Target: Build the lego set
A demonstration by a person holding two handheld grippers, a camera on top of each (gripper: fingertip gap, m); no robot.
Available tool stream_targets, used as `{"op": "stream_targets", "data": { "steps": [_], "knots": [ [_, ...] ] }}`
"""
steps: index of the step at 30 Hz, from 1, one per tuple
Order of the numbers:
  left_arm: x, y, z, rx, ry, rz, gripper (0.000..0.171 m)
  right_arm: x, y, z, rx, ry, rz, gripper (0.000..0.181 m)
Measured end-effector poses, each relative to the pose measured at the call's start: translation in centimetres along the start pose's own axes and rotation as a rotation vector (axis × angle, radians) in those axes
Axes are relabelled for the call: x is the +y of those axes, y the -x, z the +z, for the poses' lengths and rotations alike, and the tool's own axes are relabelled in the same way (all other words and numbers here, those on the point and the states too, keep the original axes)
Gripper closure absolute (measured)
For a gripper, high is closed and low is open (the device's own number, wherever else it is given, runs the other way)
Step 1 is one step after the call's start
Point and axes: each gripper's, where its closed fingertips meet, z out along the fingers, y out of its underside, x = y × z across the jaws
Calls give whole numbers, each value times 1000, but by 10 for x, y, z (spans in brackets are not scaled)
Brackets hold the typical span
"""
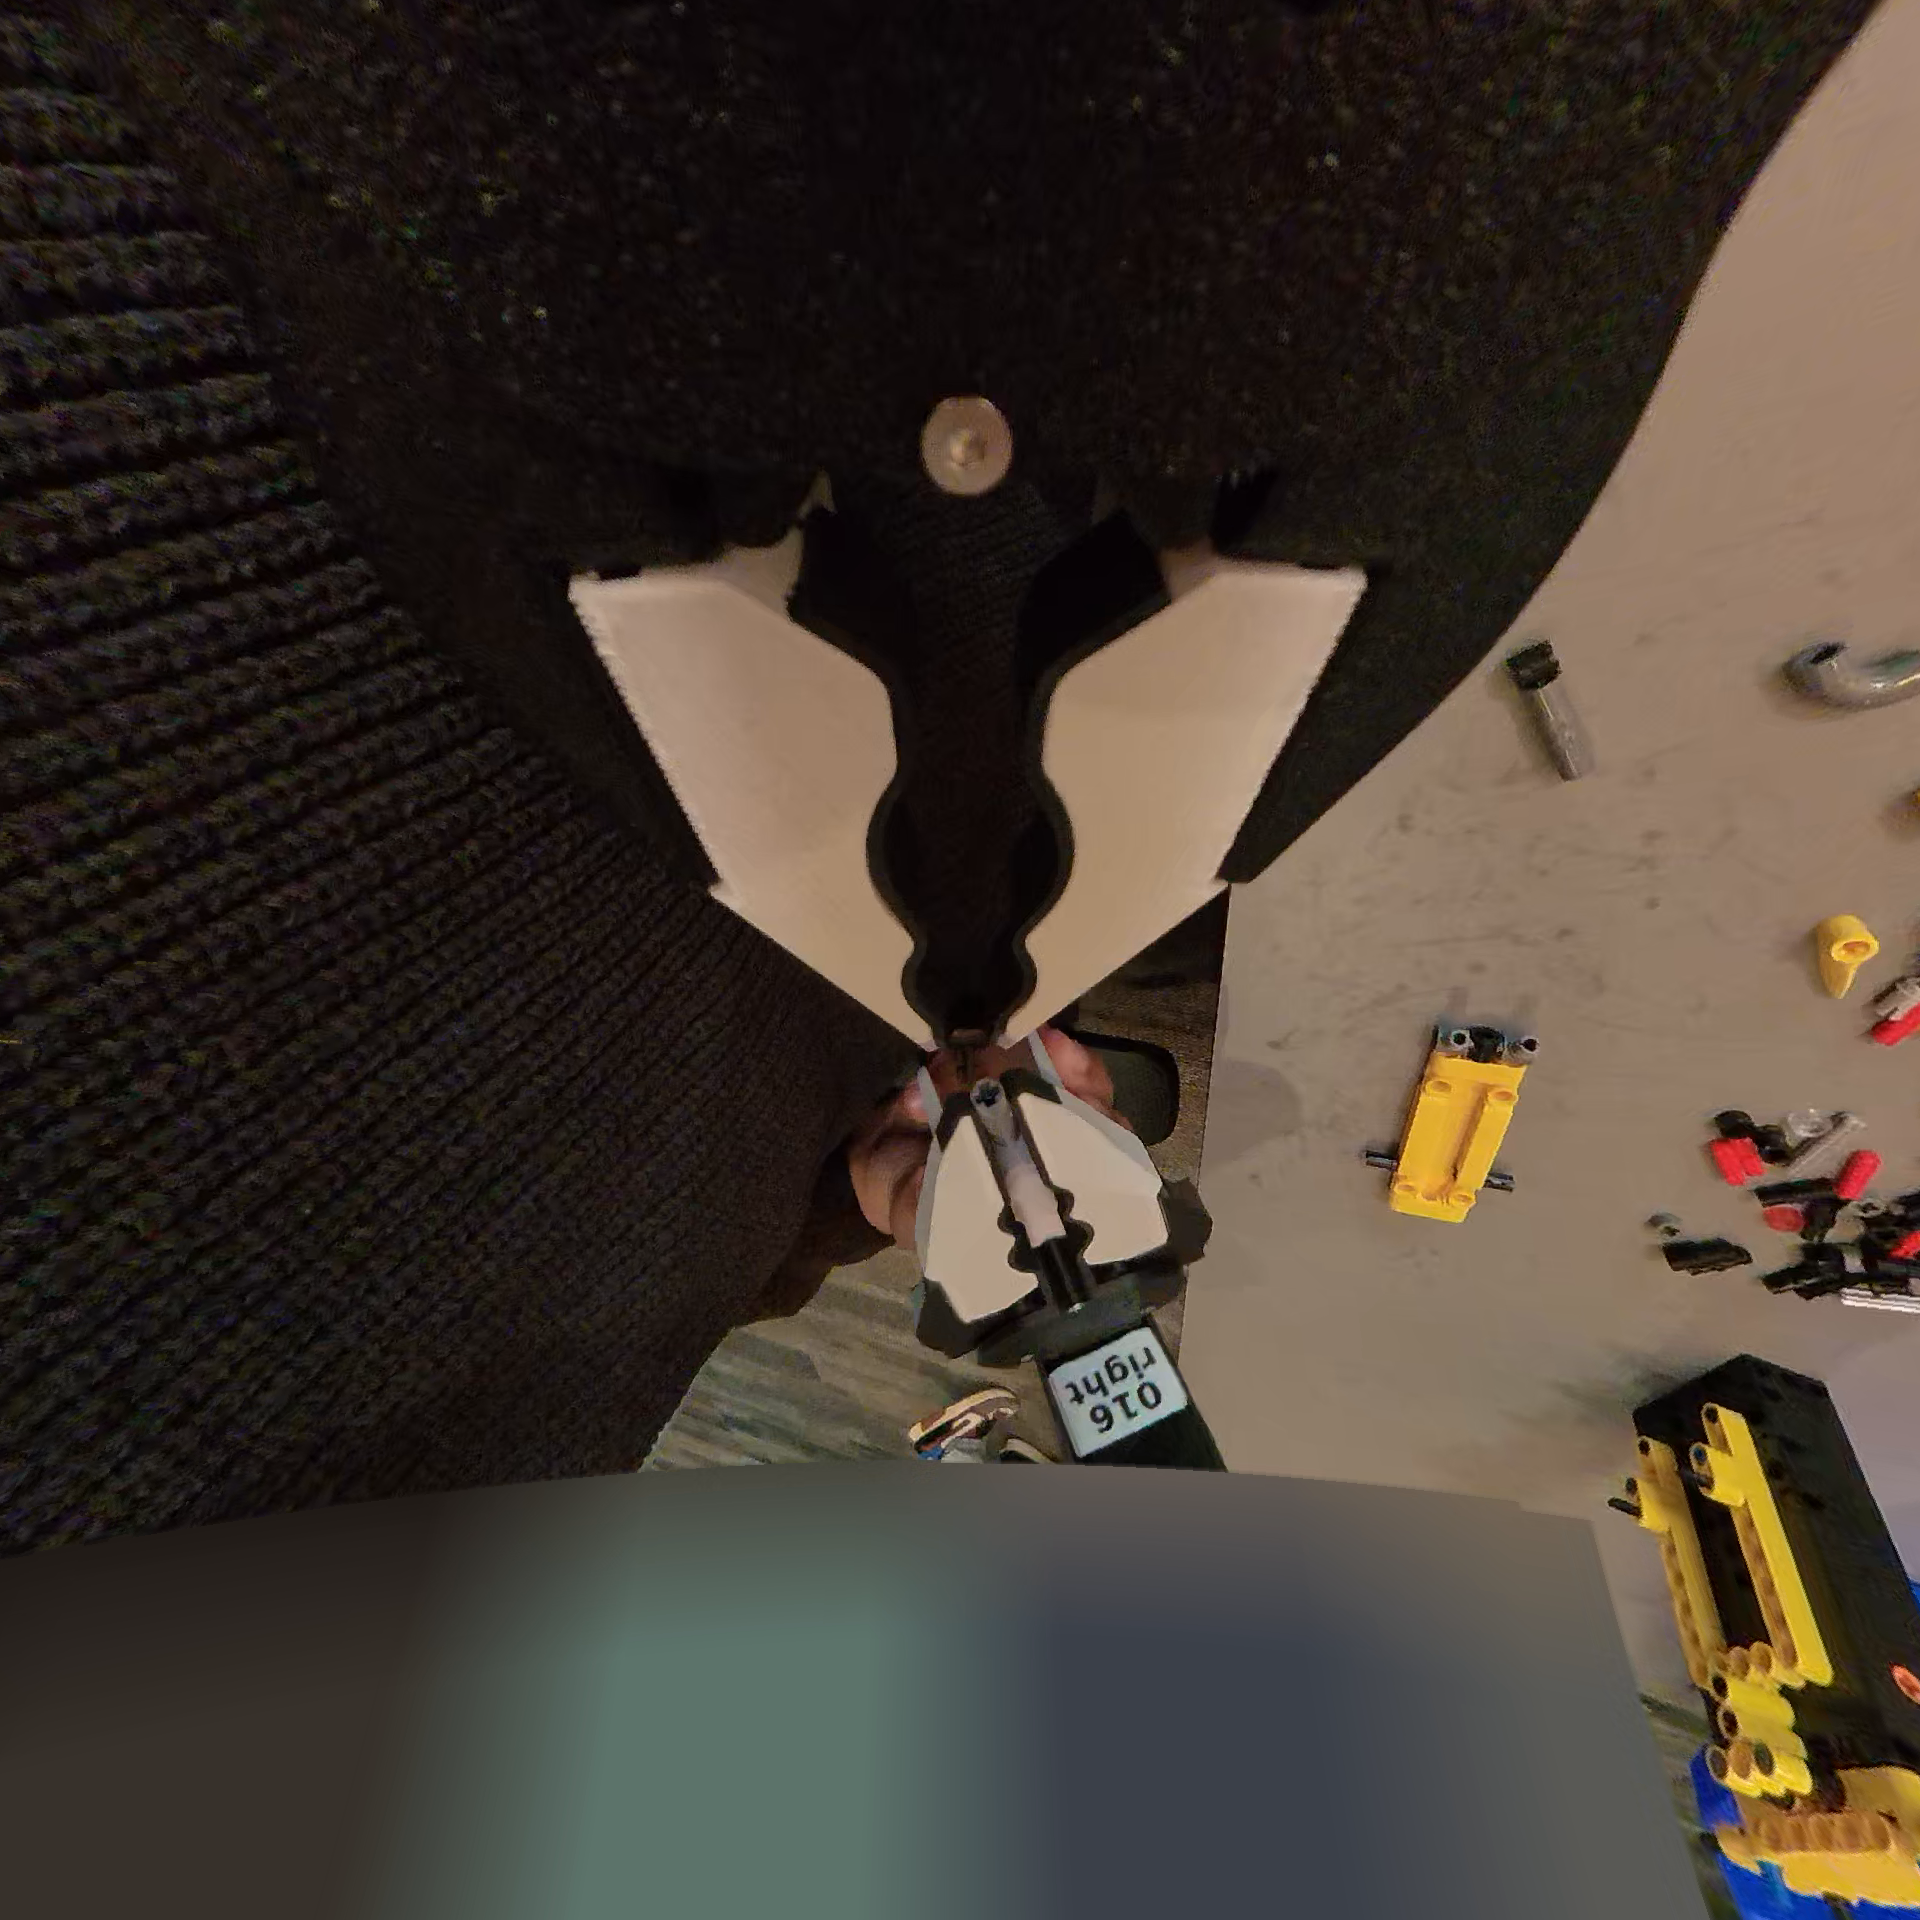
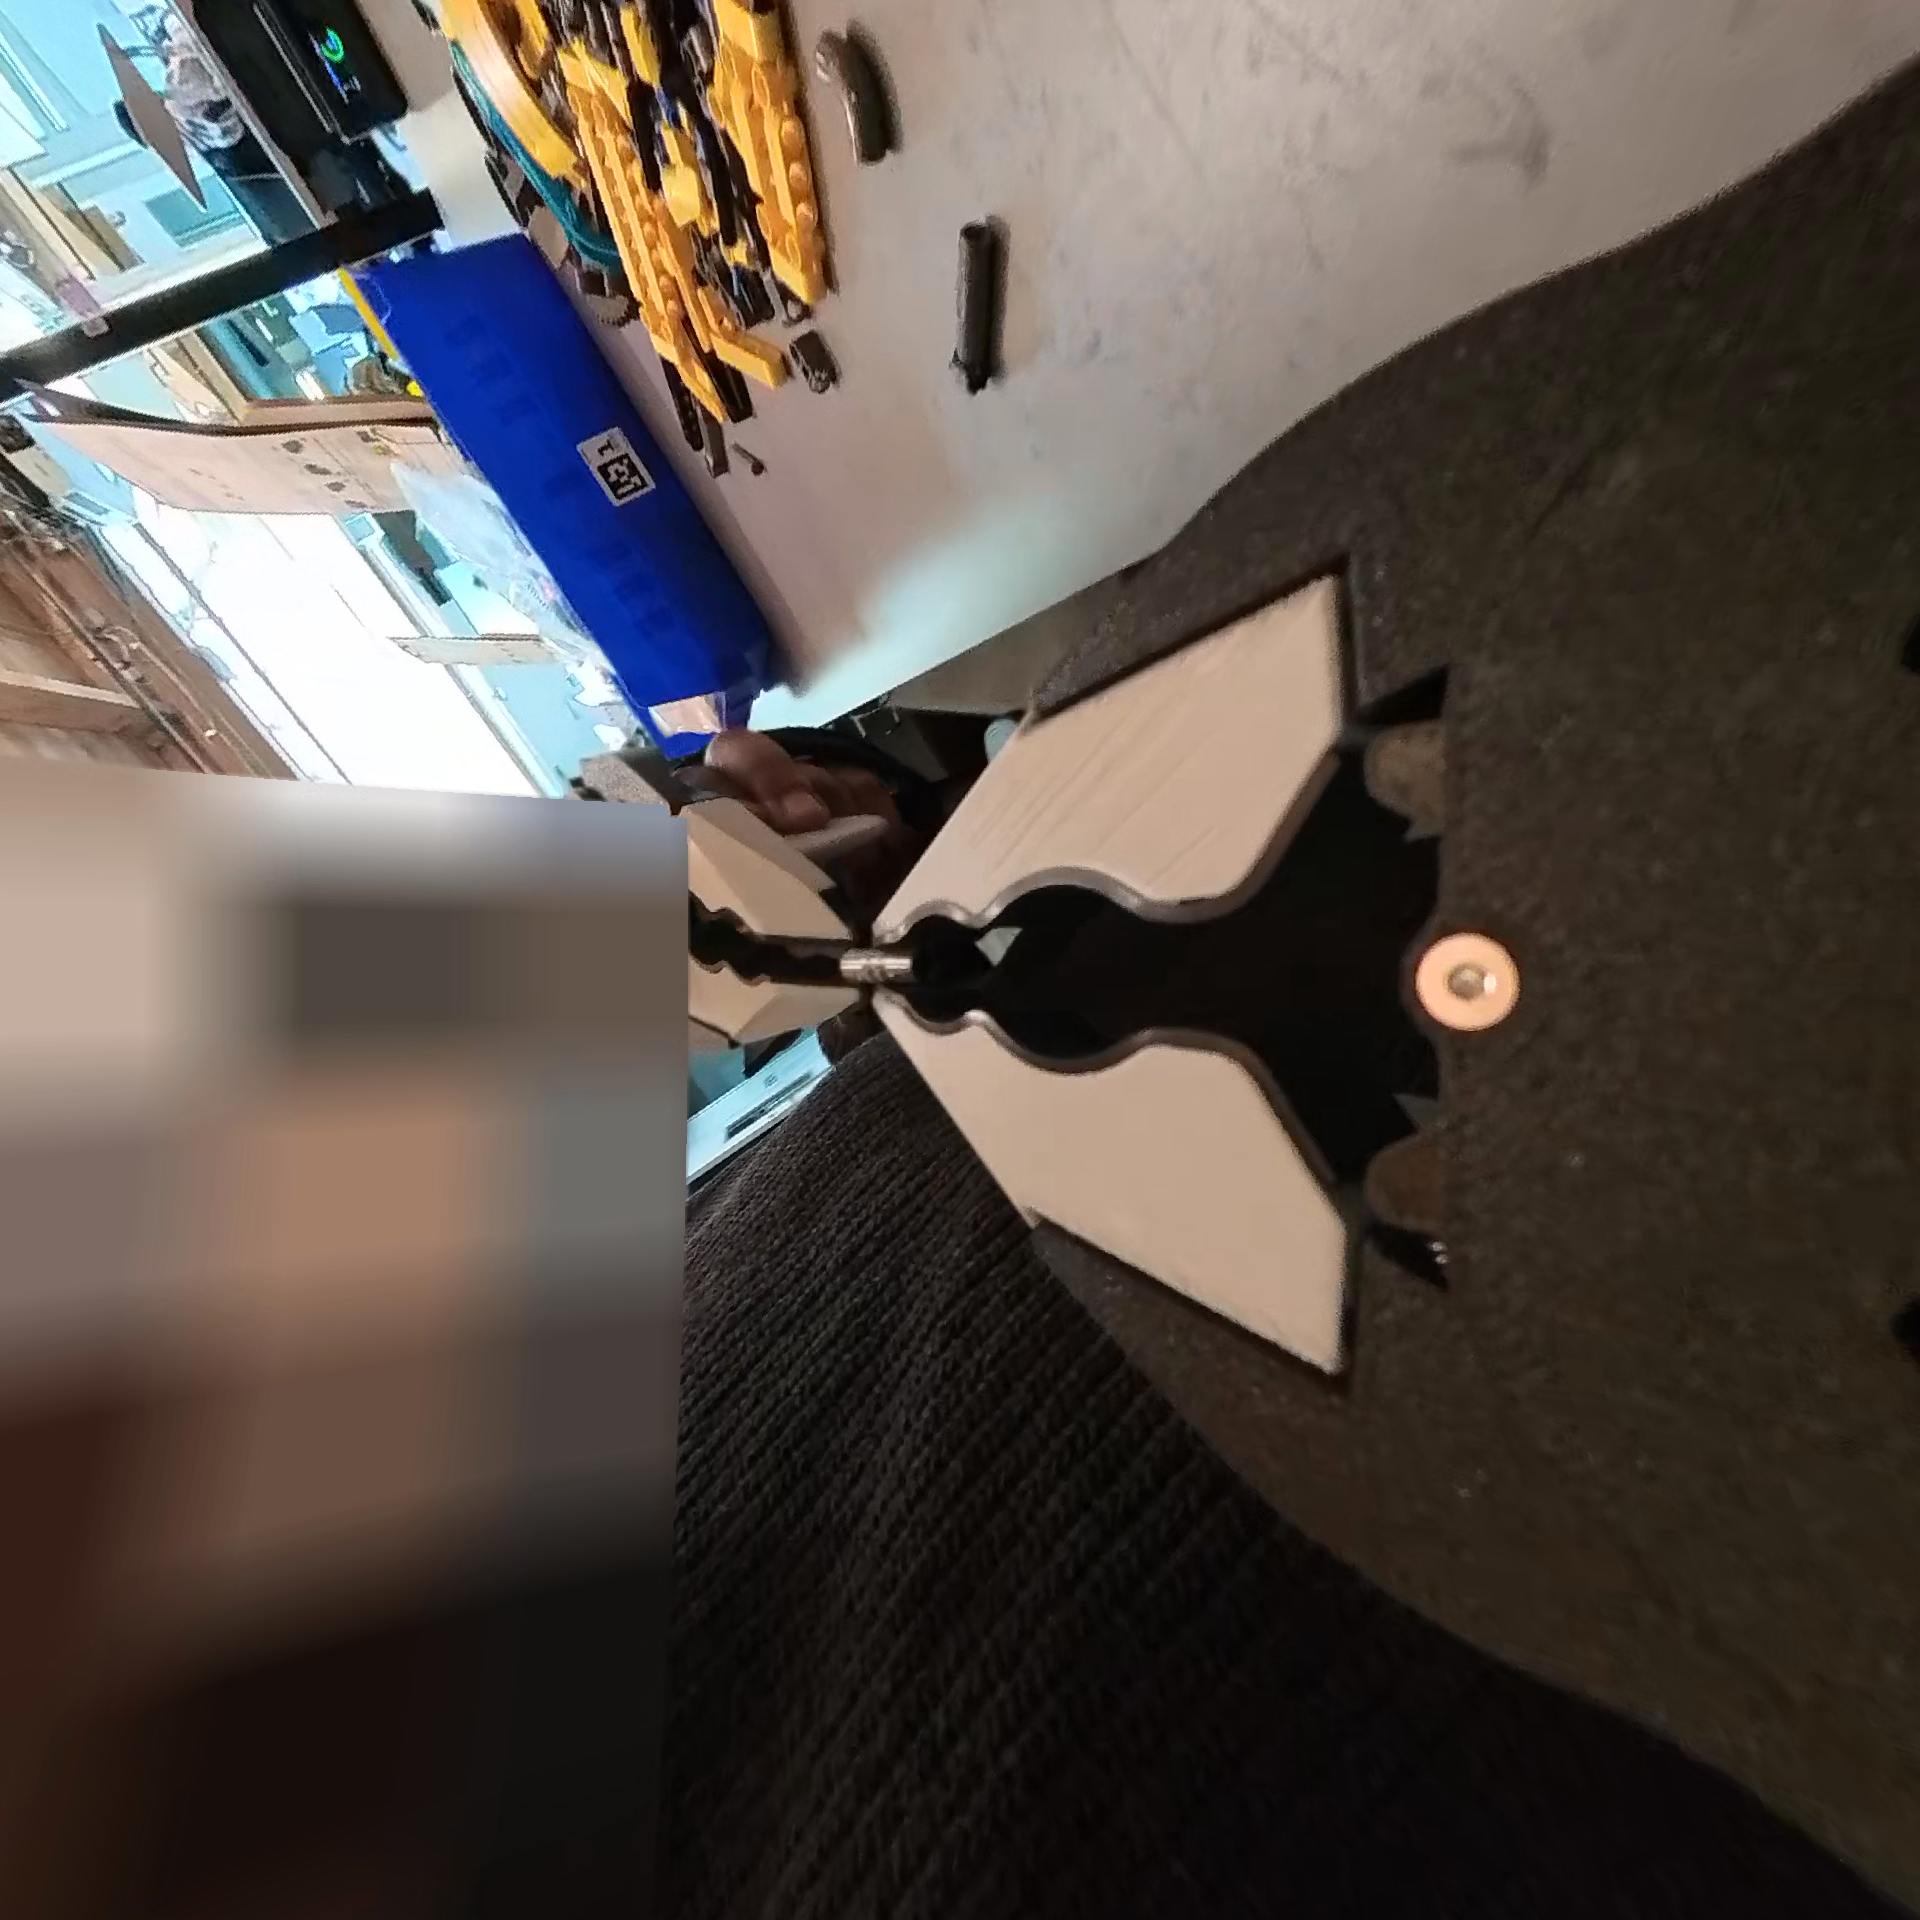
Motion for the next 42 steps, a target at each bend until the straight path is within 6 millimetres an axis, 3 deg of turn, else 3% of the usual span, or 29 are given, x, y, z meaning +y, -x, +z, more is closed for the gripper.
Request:
{"op": "stream_targets", "data": {
  "steps": [8, 15, 31, 42],
  "knots": [
    [9, 8, 1, -60, 52, 4, 166, 5, -6, 0, 135, 209, -265, 176],
    [18, 10, 4, -82, 114, 5, 166, 14, -12, -3, 191, 354, -361, 175],
    [31, 8, 9, -57, 186, -24, 166, 29, -14, -8, 206, 445, -390, 176],
    [53, -9, 22, -22, 184, -125, 167, 58, -4, -14, 171, 405, -235, 176]
  ]
}}
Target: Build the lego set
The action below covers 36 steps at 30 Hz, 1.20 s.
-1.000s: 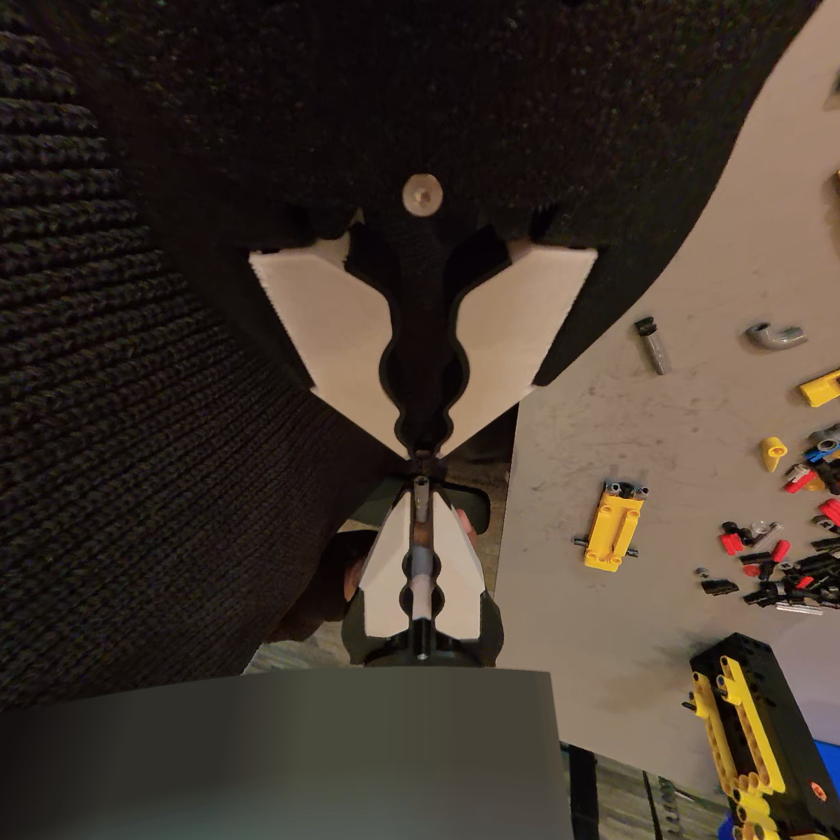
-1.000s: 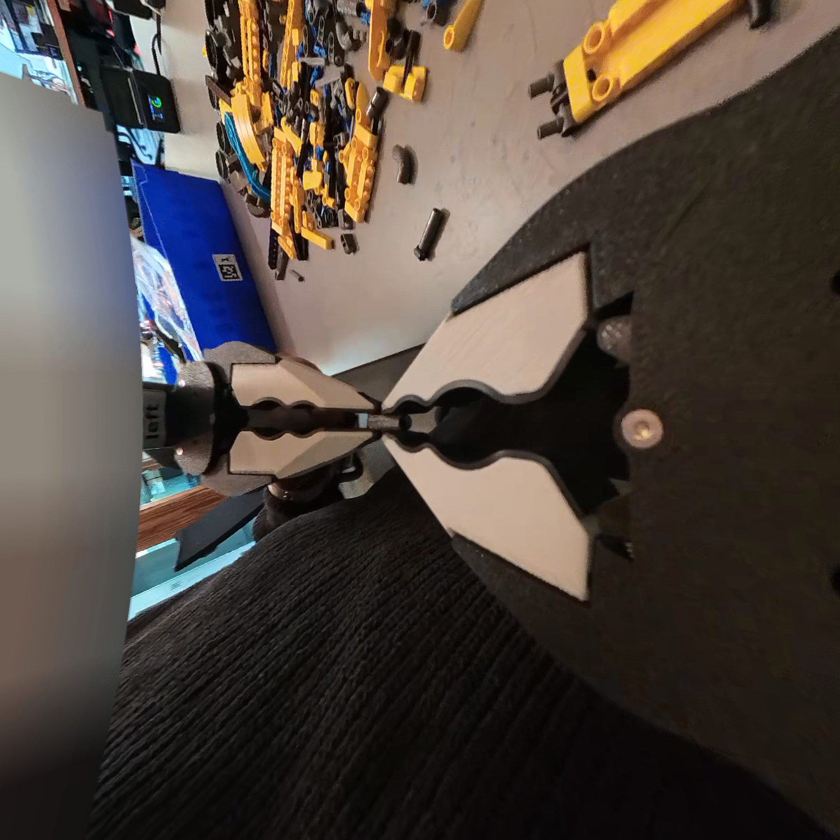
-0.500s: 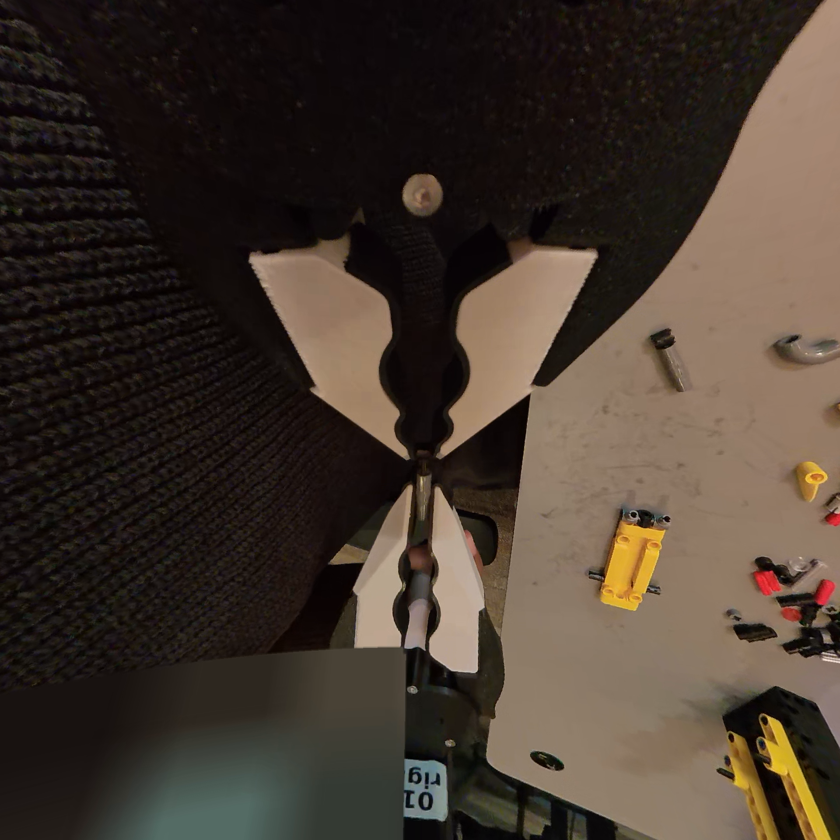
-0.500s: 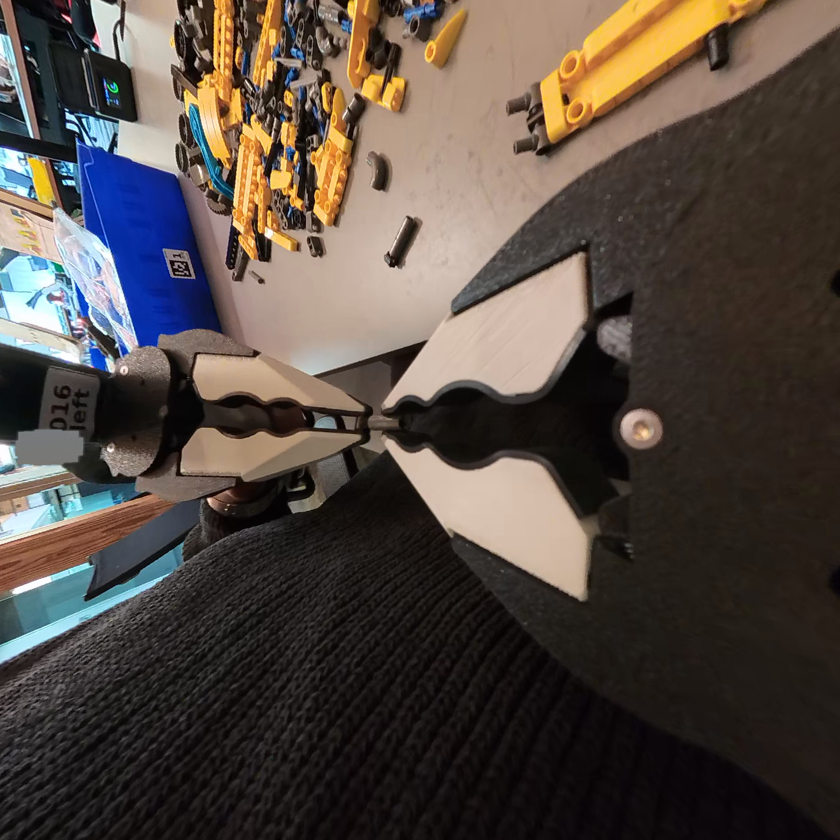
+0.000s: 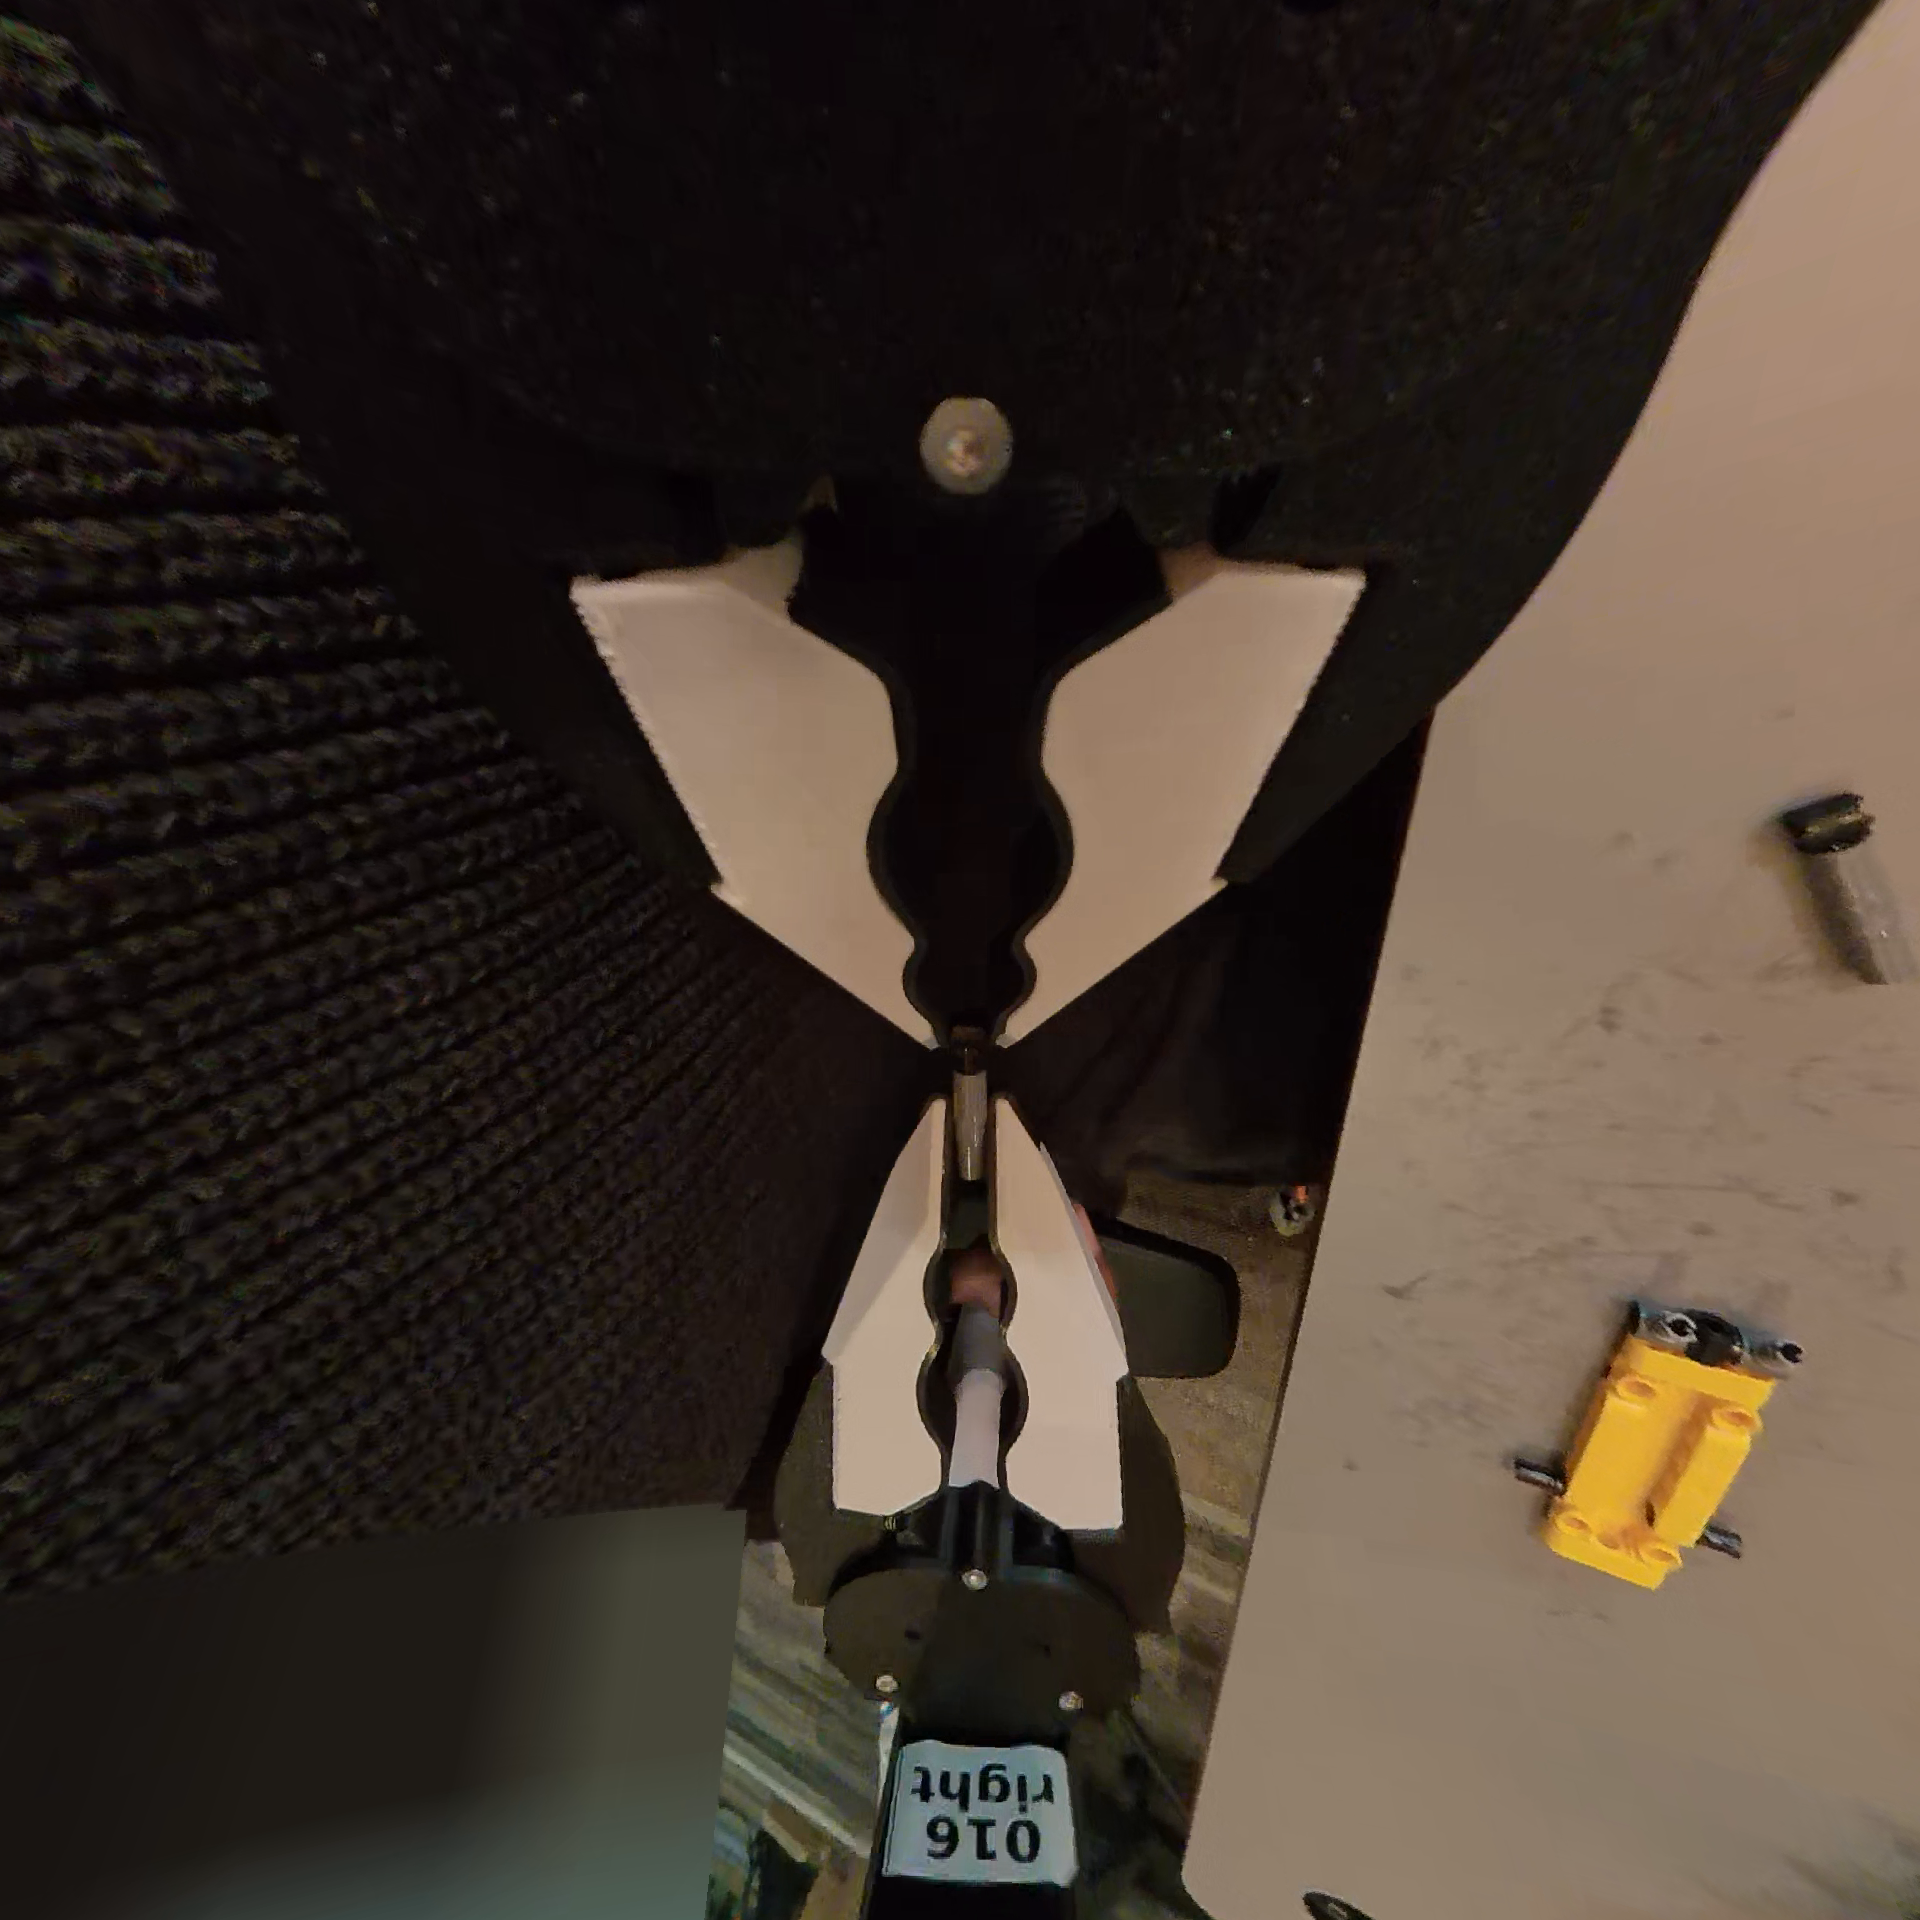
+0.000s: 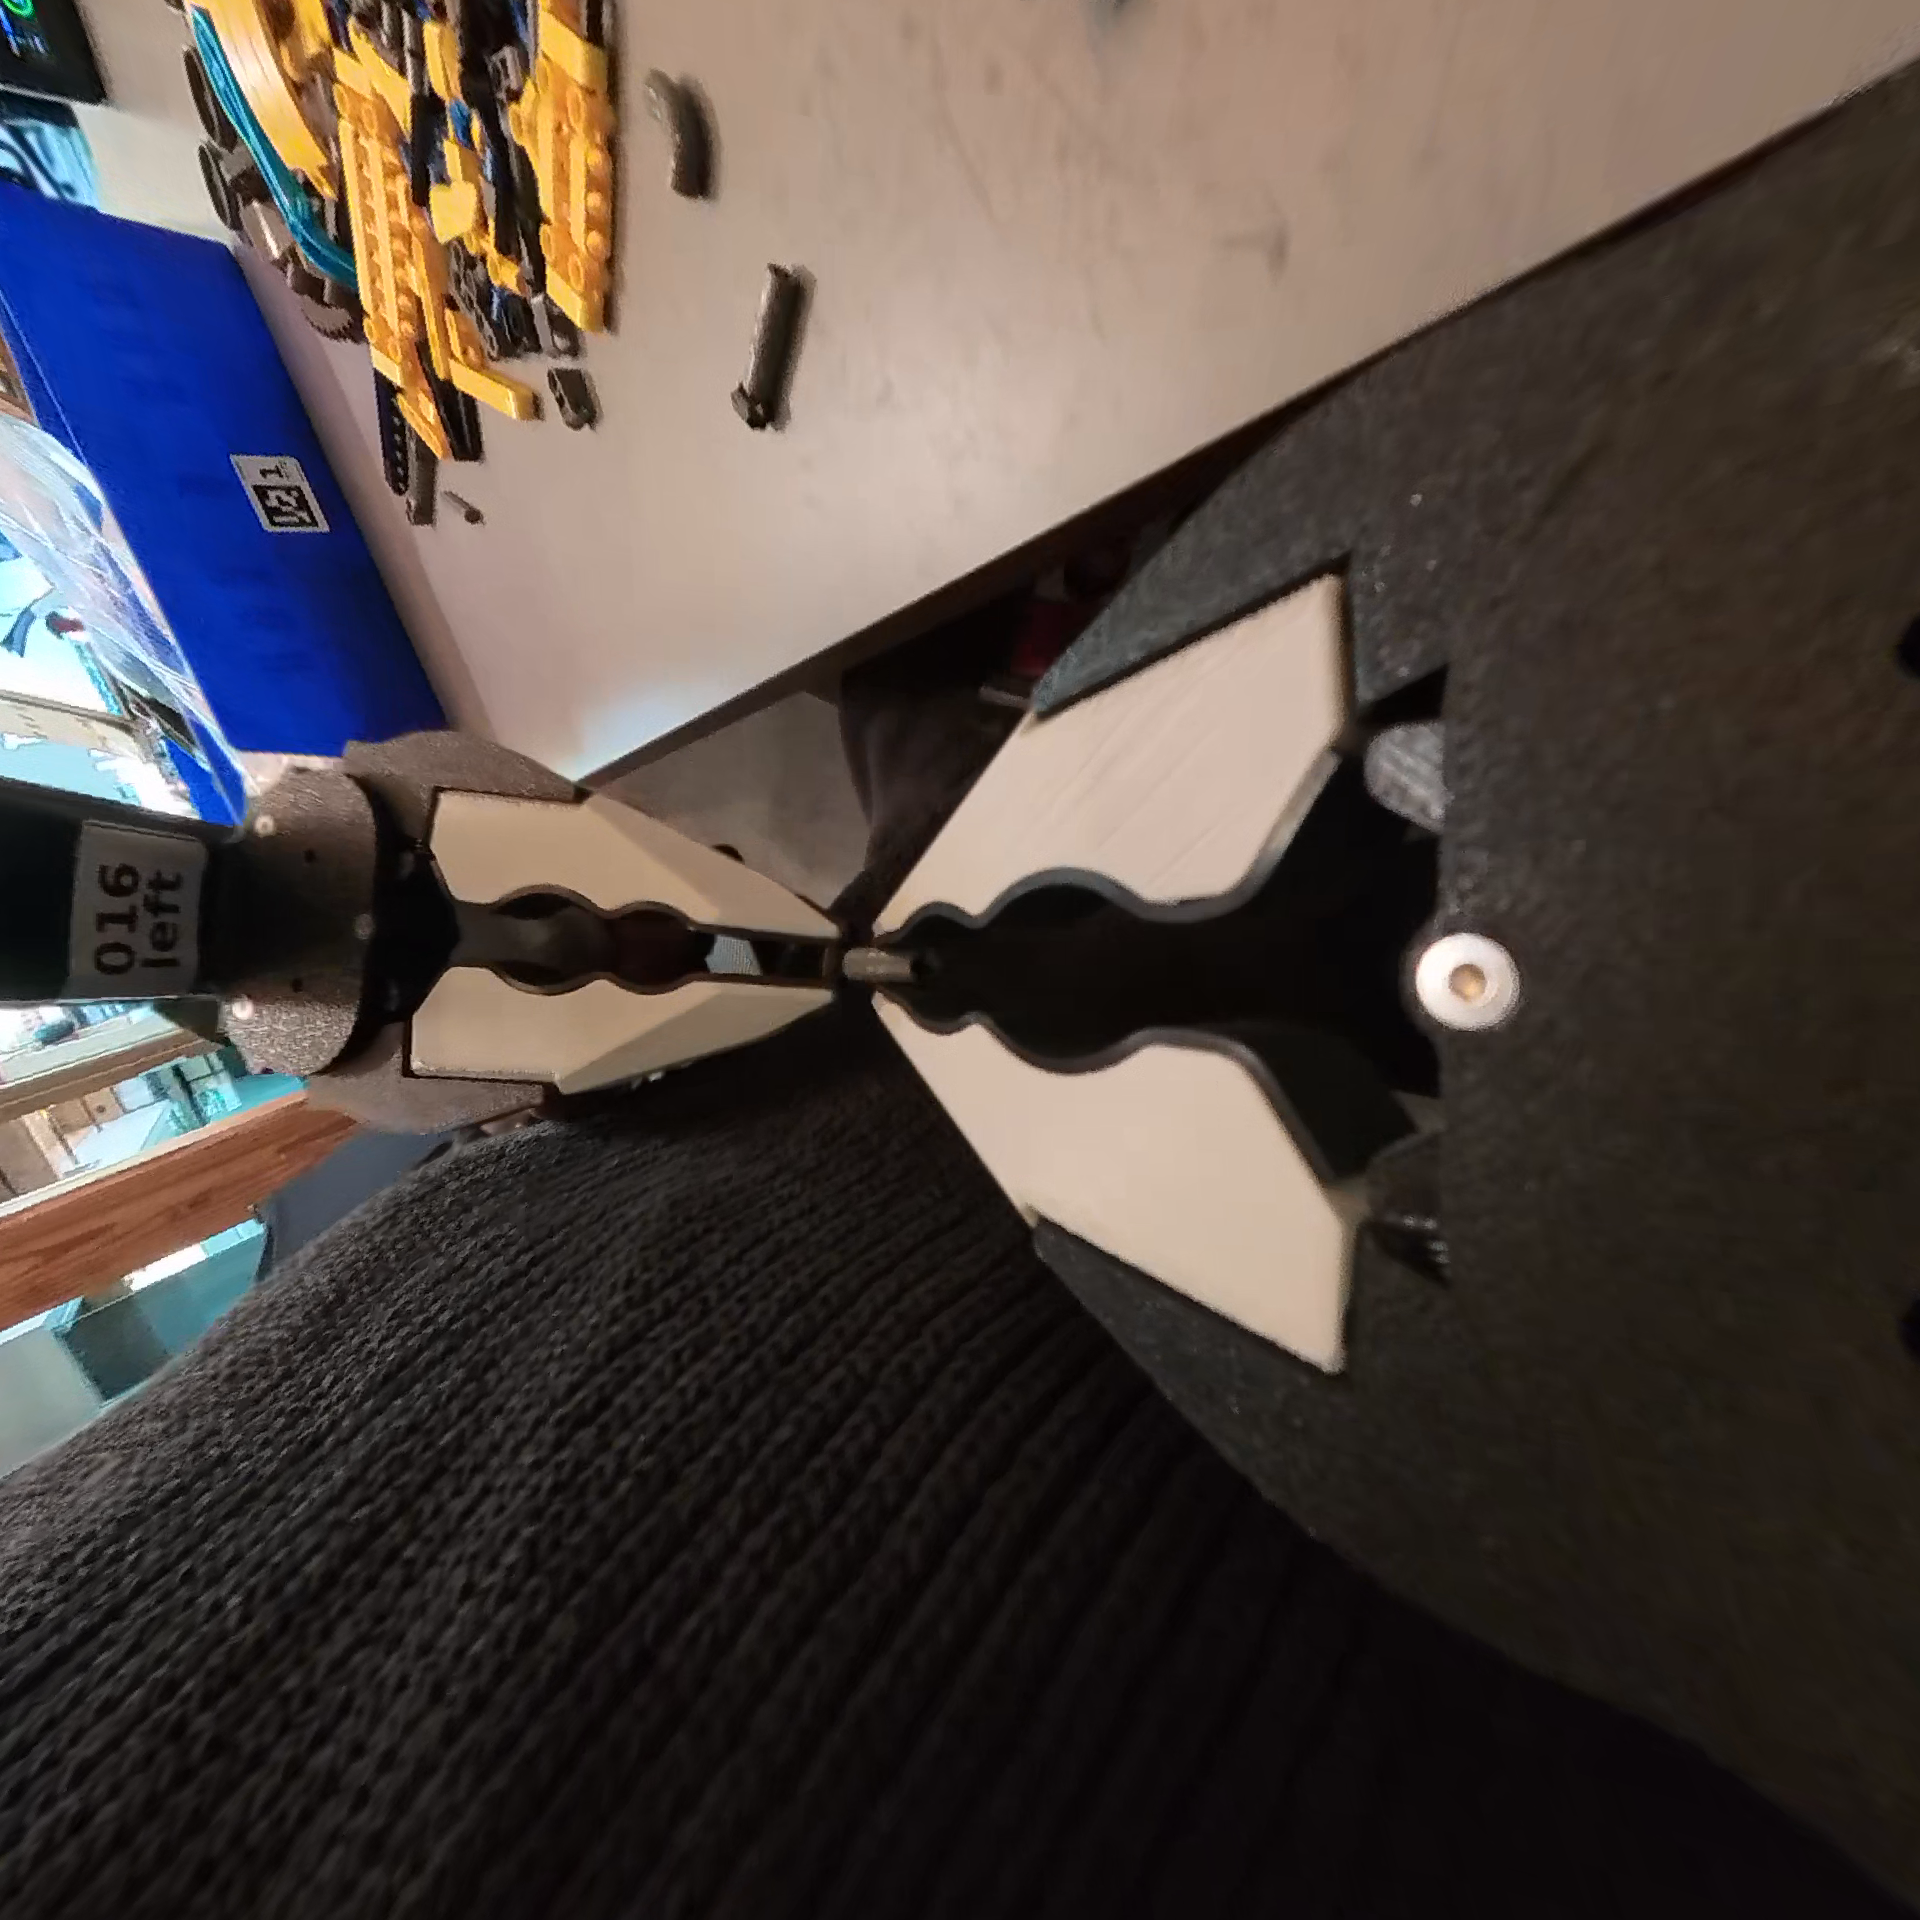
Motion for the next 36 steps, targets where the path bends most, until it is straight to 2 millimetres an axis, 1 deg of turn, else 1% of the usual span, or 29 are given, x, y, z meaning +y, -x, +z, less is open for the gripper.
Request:
{"op": "stream_targets", "data": {
  "steps": [3, 6, 9, 16, 21, 31, 36],
  "knots": [
    [-3, -3, -1, 15, -59, -34, 167, -3, 3, 0, -11, -45, 36, 176],
    [-2, -5, -1, -2, -64, -19, 167, -2, 5, 0, -16, -42, 39, 176],
    [-8, -9, -3, 16, -115, -31, 167, -8, 8, -1, -42, -87, 65, 176],
    [-6, -14, 0, 13, -133, -43, 167, -7, 12, -1, -56, -59, 56, 175],
    [-7, -16, 1, 21, -142, -57, 168, -5, 15, 2, -78, -43, 87, 175],
    [-6, -15, 0, 31, -155, -80, 168, -4, 15, 6, -85, -24, 85, 176],
    [-7, -12, -1, 29, -163, -89, 168, -4, 11, 7, -74, -1, 58, 176]
  ]
}}
